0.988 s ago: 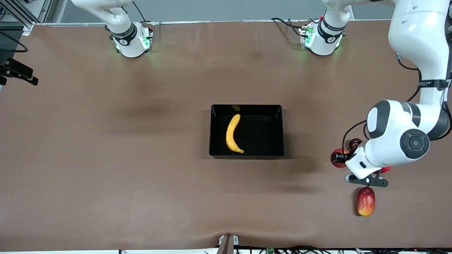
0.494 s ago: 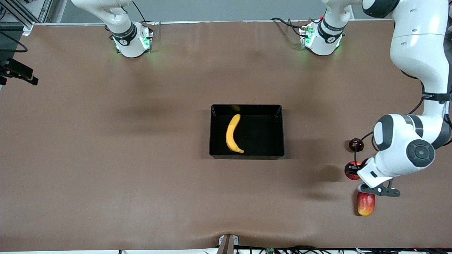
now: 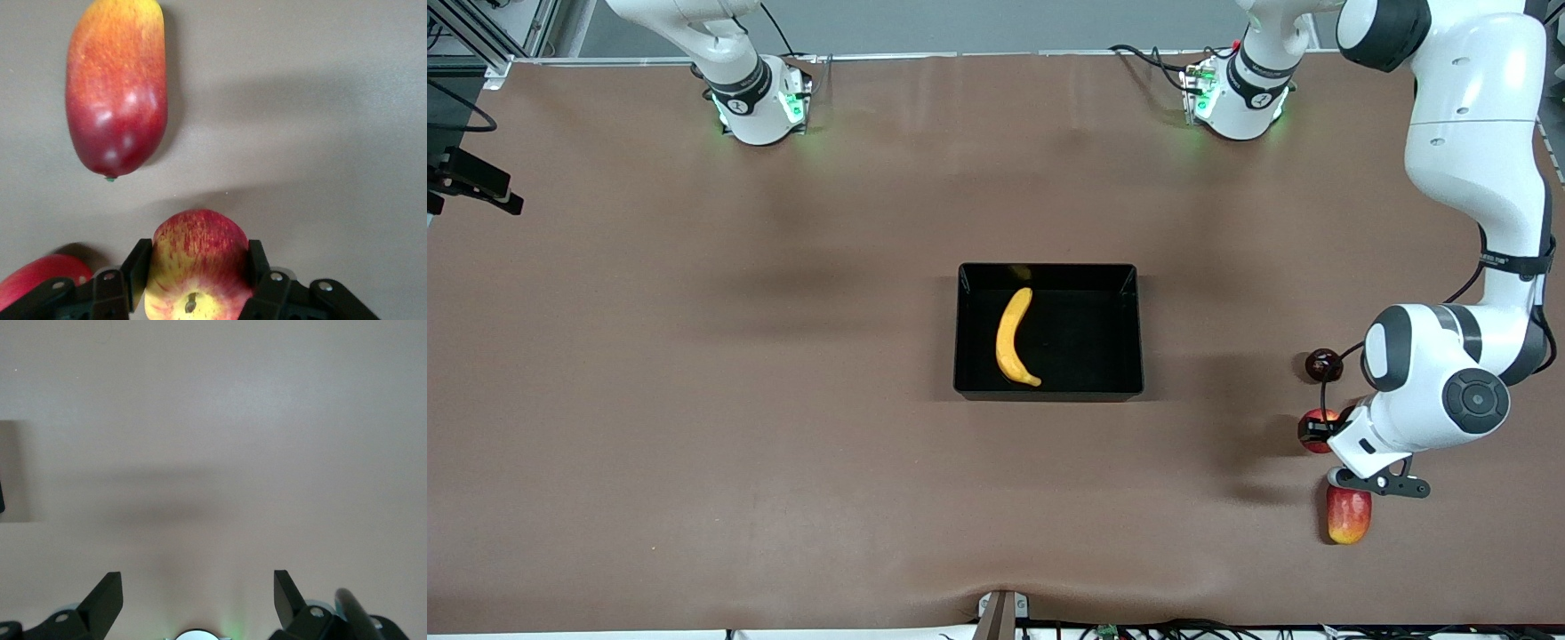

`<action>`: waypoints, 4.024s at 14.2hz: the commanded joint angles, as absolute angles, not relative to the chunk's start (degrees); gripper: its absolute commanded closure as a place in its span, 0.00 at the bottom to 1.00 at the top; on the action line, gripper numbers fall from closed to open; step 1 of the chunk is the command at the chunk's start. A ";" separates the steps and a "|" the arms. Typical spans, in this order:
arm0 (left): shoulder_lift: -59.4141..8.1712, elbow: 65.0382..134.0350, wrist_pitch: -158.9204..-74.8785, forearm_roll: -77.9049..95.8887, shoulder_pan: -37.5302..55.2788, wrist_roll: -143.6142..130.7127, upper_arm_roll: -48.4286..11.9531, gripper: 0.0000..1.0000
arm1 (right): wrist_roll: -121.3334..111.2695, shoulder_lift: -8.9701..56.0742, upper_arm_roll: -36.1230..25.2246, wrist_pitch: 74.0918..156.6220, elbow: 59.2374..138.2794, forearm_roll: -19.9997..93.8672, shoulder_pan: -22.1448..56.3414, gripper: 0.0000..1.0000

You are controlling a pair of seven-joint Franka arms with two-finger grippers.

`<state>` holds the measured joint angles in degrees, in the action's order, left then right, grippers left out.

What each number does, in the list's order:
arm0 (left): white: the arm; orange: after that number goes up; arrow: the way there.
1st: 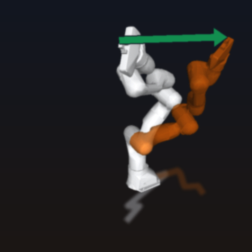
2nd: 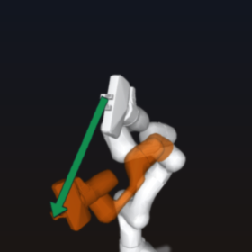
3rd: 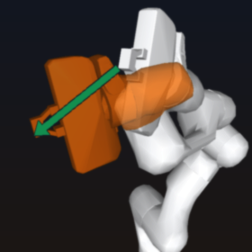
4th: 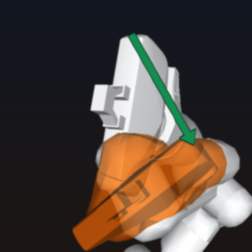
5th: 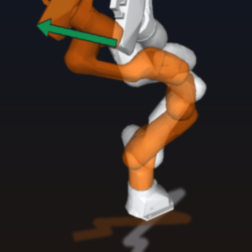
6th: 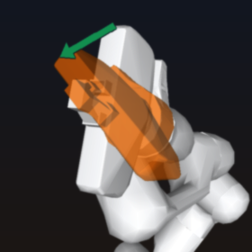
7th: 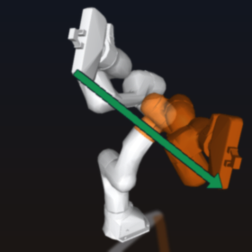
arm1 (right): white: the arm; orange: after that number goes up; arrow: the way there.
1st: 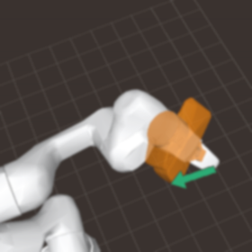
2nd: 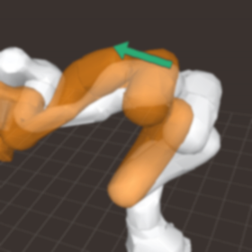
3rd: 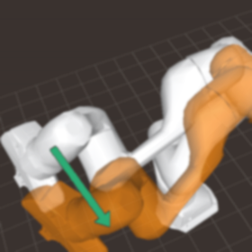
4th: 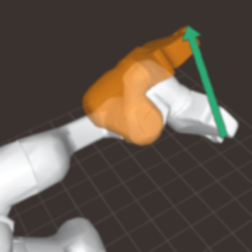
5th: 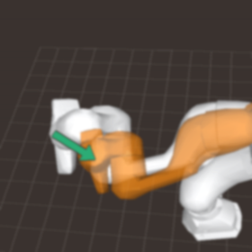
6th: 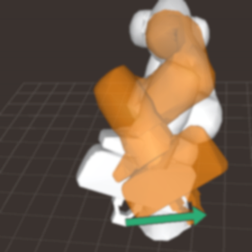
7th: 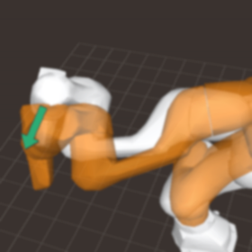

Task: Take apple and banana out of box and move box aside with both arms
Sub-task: 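Carry the apple out of the tray and lower it beside the plum, then open the left gripper, move back into the tray and grasp the banana, then carry the banana out with the left gripper while the right gripper grasps the tray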

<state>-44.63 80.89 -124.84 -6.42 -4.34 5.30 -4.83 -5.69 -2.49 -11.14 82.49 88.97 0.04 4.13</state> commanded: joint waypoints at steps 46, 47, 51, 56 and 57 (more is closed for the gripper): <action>-47.89 86.31 -146.33 -5.36 38.85 -49.75 -5.98 0.00 | -5.80 13.26 -10.02 87.36 88.85 8.09 5.45 0.00; -48.60 86.40 -146.95 -5.54 38.93 -49.57 -5.80 0.00 | -5.71 14.14 -9.93 87.62 89.21 8.17 5.54 0.00; -49.22 86.92 -147.04 -8.62 39.38 -51.31 -5.71 1.00 | 3.04 15.12 -9.93 88.68 90.09 9.22 10.18 0.00; -45.10 86.31 -142.05 -10.19 38.94 -54.58 -5.45 1.00 | 9.93 16.52 -9.93 92.45 90.18 17.29 17.22 0.00; -43.00 86.31 -140.03 -10.46 38.67 -53.88 -5.54 1.00 | 10.80 16.70 -10.02 92.81 90.26 17.58 18.53 0.00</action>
<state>-47.74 85.47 -144.18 -8.38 38.54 -52.38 -6.13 9.68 16.17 -9.43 91.74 89.89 15.00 17.32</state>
